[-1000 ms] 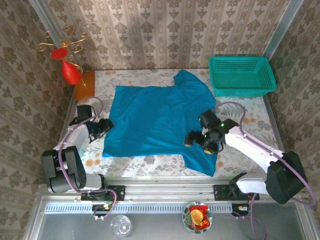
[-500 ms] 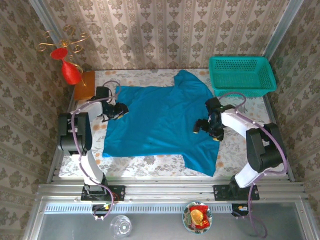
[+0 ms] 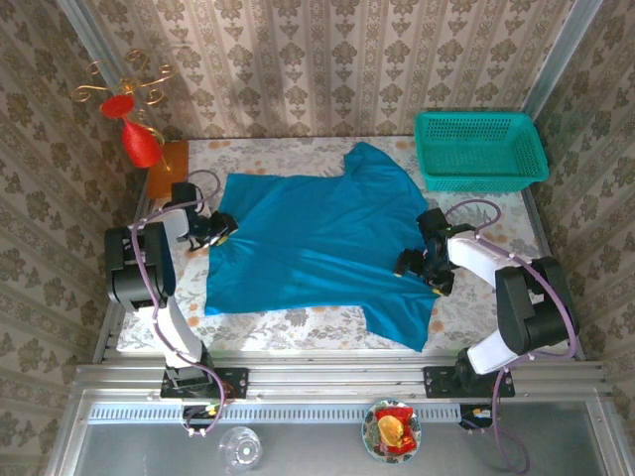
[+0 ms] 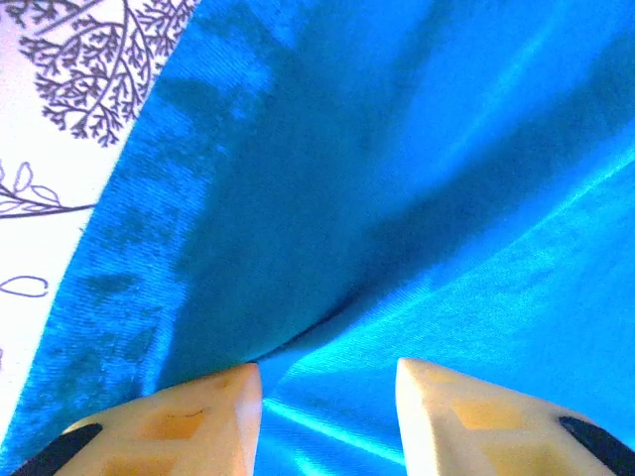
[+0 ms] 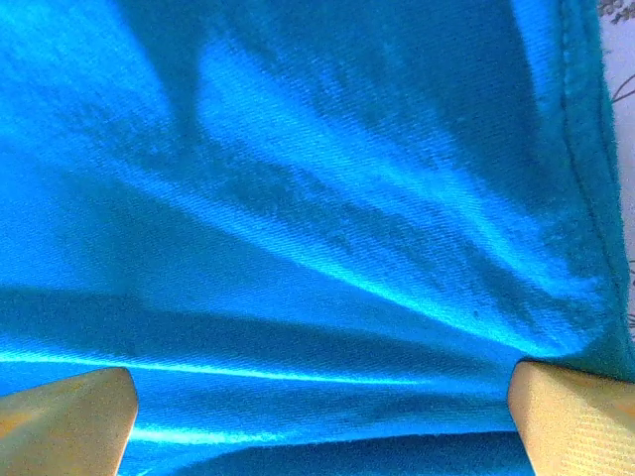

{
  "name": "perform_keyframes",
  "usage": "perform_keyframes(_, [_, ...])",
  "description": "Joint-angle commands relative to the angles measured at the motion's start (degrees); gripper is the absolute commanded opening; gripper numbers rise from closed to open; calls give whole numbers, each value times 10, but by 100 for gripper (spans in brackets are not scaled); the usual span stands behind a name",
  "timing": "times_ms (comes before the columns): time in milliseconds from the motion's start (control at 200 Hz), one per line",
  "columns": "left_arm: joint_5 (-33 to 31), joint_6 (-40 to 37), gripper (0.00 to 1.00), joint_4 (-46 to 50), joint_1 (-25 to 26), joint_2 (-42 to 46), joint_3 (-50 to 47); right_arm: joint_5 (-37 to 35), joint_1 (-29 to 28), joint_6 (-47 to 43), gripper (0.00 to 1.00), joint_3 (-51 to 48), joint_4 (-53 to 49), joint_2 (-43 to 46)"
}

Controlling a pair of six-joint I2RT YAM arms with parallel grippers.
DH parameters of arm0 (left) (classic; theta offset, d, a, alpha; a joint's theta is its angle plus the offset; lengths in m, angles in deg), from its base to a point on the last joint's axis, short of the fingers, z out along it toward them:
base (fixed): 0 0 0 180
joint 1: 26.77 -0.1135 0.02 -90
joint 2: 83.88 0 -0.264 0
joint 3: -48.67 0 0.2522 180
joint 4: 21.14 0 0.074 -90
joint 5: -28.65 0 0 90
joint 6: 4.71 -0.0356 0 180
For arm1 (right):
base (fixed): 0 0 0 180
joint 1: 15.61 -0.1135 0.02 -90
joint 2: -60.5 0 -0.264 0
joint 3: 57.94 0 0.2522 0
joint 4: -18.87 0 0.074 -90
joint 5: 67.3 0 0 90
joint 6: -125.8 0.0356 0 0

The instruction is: Fold the inside-out t-shirt

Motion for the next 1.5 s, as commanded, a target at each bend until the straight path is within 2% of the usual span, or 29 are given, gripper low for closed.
perform_keyframes(0, [-11,-28,42,20,-2,3,42,5,3,6,96,4,-33,18])
perform_keyframes(330, [-70,-159,42,127,0,-124,305,19,-31,-33,94,94,-85,12])
perform_keyframes(620, [-49,-224,41,249,6,-313,600,38,-69,-61,94,155,-93,-44])
perform_keyframes(825, [-9,-240,41,357,14,-434,801,35,-79,-45,93,144,-89,-54])
perform_keyframes(1105, [-8,-230,34,351,15,-456,801,31,-81,-24,93,101,-96,-30])
perform_keyframes(1270, [-39,-224,28,346,16,-461,800,23,-82,-9,93,75,-92,-14])
perform_keyframes(1320, [-60,-224,29,344,16,-459,798,20,-82,-5,93,69,-91,-13])
perform_keyframes(1375, [-83,-223,34,333,17,-452,789,20,-82,-1,93,63,-89,-10])
perform_keyframes(1490, [-102,-219,36,308,19,-445,772,17,-82,6,93,53,-84,-6])
